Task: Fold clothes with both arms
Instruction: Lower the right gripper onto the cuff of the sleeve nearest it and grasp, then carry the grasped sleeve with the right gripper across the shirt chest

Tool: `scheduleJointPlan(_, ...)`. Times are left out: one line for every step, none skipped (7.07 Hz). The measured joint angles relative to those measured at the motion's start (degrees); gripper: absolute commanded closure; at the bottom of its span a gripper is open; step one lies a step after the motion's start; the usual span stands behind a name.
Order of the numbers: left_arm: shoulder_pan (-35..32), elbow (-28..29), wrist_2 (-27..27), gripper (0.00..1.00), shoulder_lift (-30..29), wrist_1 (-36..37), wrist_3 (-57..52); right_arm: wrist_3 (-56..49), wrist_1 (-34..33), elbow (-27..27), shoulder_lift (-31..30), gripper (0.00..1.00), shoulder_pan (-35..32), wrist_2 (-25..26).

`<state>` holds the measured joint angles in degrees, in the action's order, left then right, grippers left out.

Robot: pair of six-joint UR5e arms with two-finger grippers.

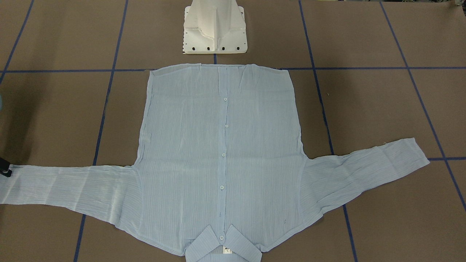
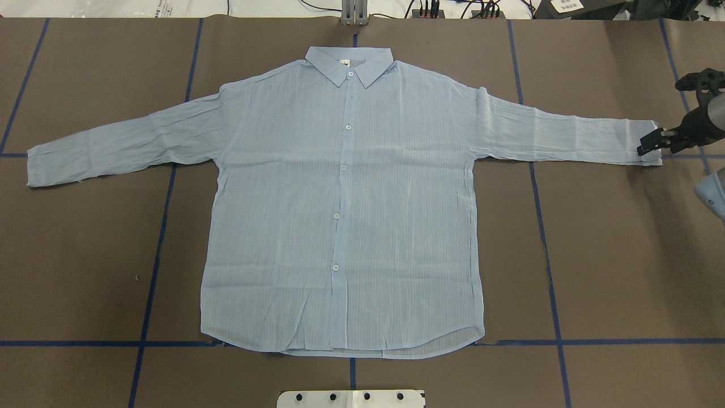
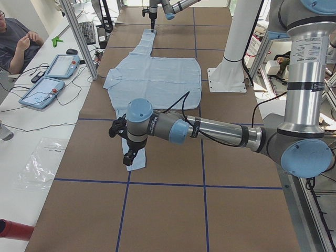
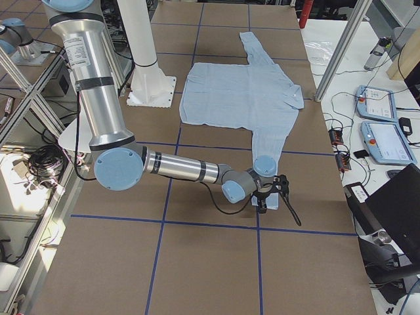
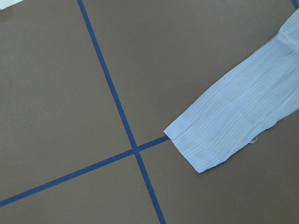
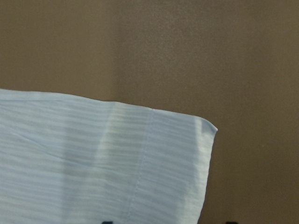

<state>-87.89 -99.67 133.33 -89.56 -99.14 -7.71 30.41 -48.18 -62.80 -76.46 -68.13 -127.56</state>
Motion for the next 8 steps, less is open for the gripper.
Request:
scheduleJointPlan(0.0, 0.0, 0.0, 0.00, 0.0, 0.0, 0.0, 0.0, 0.0, 0.0, 0.0, 1.00, 0.0, -0.1)
scheduleJointPlan(0.0, 0.0, 0.0, 0.00, 0.0, 0.0, 0.0, 0.1, 0.0, -0.3, 0.1, 1.00, 0.0, -0.3)
scheduleJointPlan(0.0, 0.0, 0.0, 0.00, 0.0, 0.0, 0.0, 0.2, 0.0, -0.7, 0.3, 1.00, 0.0, -0.4)
scheduleJointPlan(0.0, 0.1, 0.0, 0.00, 0.0, 0.0, 0.0, 0.2, 0.0, -1.4, 0.4, 1.00, 0.0, -0.5)
scheduleJointPlan(0.0, 0.1, 0.0, 0.00, 0.0, 0.0, 0.0, 0.2, -0.1, -2.6, 0.5, 1.00, -0.1, -0.7)
scheduleJointPlan(0.0, 0.1, 0.0, 0.00, 0.0, 0.0, 0.0, 0.2, -0.4, -4.3, 0.4, 1.00, -0.2, -0.9)
scheduleJointPlan(0.0, 0.1, 0.0, 0.00, 0.0, 0.0, 0.0, 0.7, -0.6, -6.1, 0.5, 1.00, -0.4, -1.0)
scheduleJointPlan(0.0, 0.1, 0.0, 0.00, 0.0, 0.1, 0.0, 2.4, -0.8, -8.4, 0.8, 1.00, -0.5, -1.0)
